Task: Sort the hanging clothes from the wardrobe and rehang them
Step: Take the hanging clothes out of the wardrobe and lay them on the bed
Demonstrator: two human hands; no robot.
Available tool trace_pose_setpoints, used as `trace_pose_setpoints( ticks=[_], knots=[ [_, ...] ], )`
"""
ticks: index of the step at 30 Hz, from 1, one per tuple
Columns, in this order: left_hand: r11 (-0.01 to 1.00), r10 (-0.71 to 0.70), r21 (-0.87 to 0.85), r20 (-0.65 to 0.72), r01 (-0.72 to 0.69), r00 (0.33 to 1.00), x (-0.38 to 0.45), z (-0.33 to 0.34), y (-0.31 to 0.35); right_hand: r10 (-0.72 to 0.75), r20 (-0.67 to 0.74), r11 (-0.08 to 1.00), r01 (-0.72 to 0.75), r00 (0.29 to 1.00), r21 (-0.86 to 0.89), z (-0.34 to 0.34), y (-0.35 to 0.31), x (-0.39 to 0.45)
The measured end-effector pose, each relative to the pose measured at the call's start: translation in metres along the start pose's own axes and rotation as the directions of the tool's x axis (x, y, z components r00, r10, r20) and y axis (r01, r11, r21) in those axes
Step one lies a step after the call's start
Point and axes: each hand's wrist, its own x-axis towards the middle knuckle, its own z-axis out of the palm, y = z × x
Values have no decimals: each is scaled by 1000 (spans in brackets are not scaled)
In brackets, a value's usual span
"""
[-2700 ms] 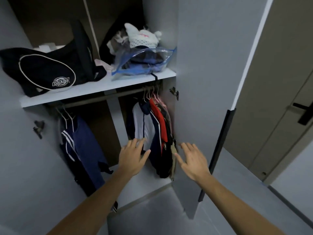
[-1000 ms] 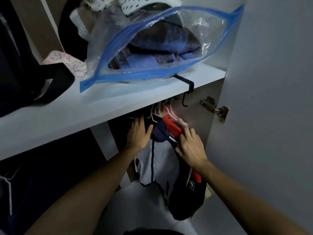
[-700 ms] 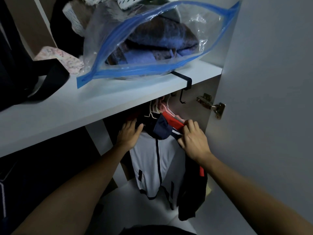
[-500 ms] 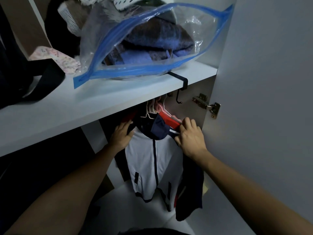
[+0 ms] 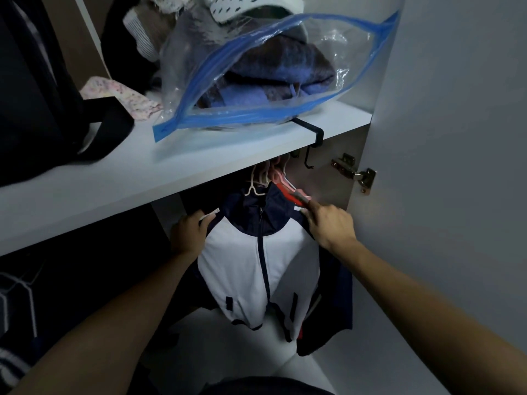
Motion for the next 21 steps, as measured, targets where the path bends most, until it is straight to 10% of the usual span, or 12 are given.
trace_pose_setpoints(
  ticks=[8, 21],
  knots=[
    [998, 19, -61, -169, -30, 985, -1, -44, 30, 40, -148, 999, -35, 988, 37, -23, -8, 8],
    [996, 6, -89, 53, -2, 999, -117, -106, 89, -41, -126, 981, 64, 991, 183, -46, 17, -85]
  ],
)
